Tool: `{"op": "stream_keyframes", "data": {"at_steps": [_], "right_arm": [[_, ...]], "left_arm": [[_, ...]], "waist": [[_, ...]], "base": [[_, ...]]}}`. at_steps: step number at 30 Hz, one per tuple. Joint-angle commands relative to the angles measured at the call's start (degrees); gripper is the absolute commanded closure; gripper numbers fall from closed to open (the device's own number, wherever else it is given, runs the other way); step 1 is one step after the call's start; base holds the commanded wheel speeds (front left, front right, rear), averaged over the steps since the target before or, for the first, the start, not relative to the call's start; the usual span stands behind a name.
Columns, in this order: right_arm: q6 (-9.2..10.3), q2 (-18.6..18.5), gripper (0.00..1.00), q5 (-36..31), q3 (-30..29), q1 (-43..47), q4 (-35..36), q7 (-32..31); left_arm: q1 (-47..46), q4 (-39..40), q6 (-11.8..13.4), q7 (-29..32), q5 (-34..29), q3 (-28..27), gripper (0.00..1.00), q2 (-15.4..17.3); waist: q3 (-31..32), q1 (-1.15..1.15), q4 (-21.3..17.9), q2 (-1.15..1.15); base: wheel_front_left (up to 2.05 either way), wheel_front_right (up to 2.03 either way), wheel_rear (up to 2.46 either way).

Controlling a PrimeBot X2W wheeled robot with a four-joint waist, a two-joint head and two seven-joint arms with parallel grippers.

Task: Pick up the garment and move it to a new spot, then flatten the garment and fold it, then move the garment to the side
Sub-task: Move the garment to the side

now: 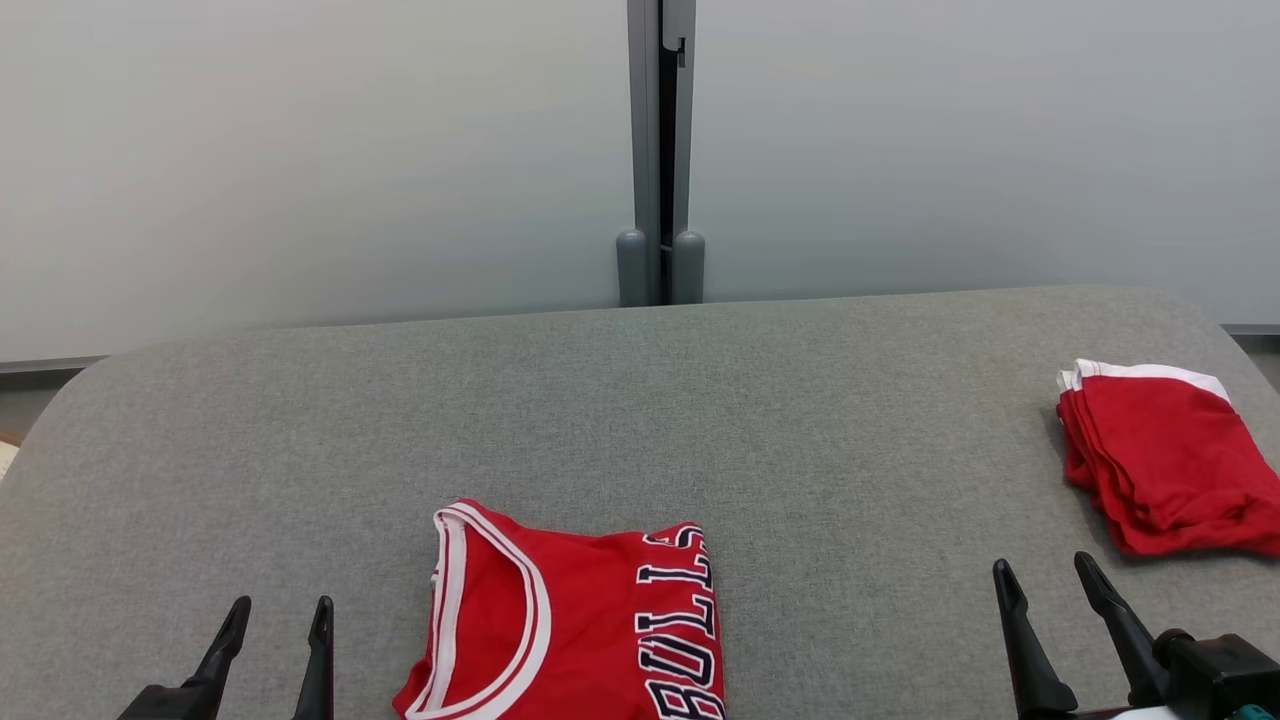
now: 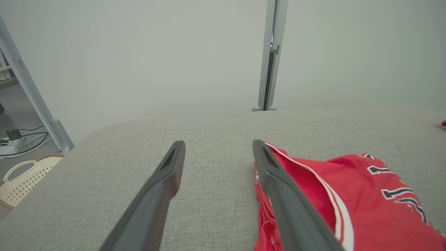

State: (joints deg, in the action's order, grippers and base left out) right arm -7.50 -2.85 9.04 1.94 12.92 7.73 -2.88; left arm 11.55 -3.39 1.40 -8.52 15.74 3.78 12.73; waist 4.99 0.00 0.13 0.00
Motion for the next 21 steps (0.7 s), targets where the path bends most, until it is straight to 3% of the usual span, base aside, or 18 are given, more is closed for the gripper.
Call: {"op": "stream_keyframes", "data": {"at_steps": [1, 11, 21], "right_arm": [[0.02, -0.1, 0.00, 0.1, -0.2, -0.2, -0.2, -0.2], [0.02, -0.1, 0.00, -0.6, 1.7, -1.4, -1.6, -1.0], [0.02, -0.1, 0.00, 3.8, 10.8, -8.1, -13.4, 0.6]], "left_arm": [[0.0, 0.3, 0.1, 0.0, 0.3, 0.0, 0.00, 0.4], [-3.3, 2.3, -0.8, -0.7, 0.5, 0.8, 0.00, 1.0], [-11.4, 1.4, -3.5, -2.5, 1.1, 2.4, 0.00, 1.2]], "waist": [[-0.1, 0.00, 0.1, 0.00], [-3.5, 0.00, 3.8, 0.00], [-11.2, 0.00, 11.3, 0.00]], "base": [[0.00, 0.00, 0.00], [0.00, 0.00, 0.00], [0.00, 0.00, 0.00]]}}
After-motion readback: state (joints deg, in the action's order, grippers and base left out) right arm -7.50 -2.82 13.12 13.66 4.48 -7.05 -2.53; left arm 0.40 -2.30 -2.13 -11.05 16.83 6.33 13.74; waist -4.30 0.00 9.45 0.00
